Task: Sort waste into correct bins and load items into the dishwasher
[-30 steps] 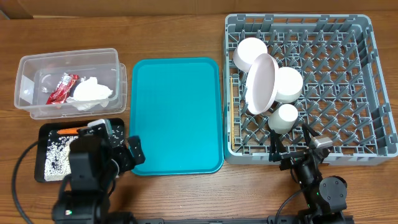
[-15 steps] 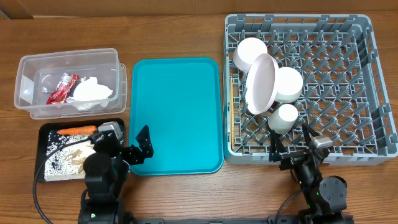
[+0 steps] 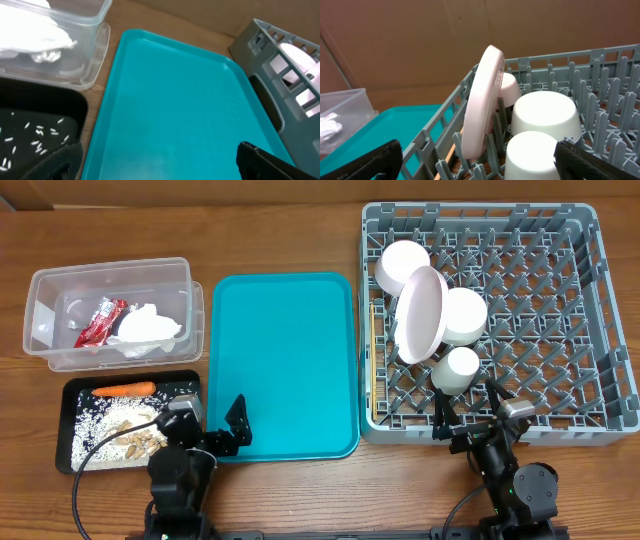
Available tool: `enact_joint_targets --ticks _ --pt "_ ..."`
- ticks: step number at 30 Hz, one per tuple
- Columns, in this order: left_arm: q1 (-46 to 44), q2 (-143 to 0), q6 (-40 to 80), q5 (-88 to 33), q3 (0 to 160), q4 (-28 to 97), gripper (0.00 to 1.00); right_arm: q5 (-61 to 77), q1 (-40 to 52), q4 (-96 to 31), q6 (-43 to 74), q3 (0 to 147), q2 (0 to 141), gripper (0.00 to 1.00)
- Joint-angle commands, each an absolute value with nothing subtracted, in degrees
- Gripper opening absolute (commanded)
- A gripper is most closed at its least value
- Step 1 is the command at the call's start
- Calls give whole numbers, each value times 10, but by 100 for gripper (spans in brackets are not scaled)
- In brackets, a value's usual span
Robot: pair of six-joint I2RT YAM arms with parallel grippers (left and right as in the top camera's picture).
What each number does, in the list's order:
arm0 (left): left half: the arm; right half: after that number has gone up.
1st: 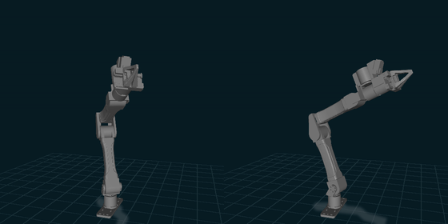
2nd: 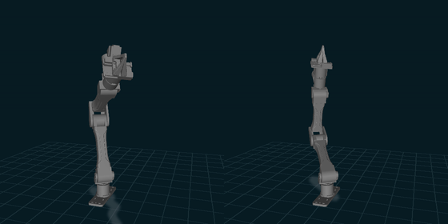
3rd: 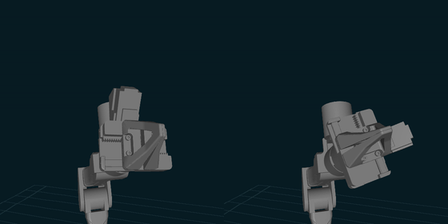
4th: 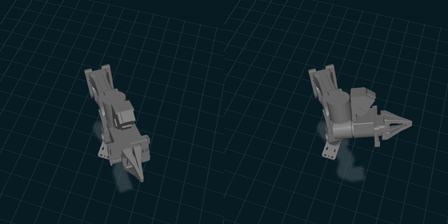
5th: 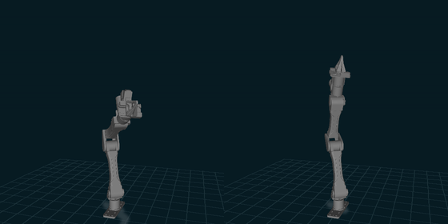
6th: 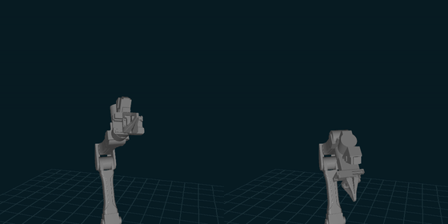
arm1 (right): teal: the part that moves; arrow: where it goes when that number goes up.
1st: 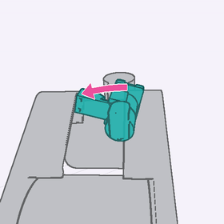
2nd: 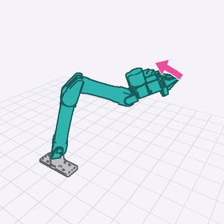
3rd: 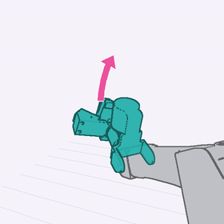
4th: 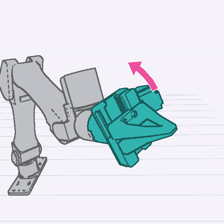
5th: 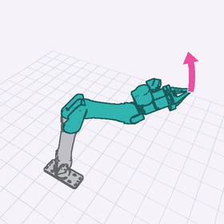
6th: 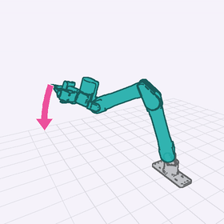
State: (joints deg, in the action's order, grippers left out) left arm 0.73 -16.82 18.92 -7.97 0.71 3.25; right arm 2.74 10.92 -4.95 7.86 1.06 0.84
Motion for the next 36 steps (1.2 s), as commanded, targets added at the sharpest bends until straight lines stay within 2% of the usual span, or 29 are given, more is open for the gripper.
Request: enact_joint_targets --ticks 1,11,23,36 --pt "4 -136 178 -82 3 36 100 31 107 -46 77 5 2 100" --pt "4 -50 158 -67 3 38 100 31 107 -46 77 5 2 100" --pt "3 -8 15 -66 3 39 100 31 107 -46 77 5 2 100" --pt "-1 -3 11 -56 3 40 100 31 107 -46 77 5 2 100"
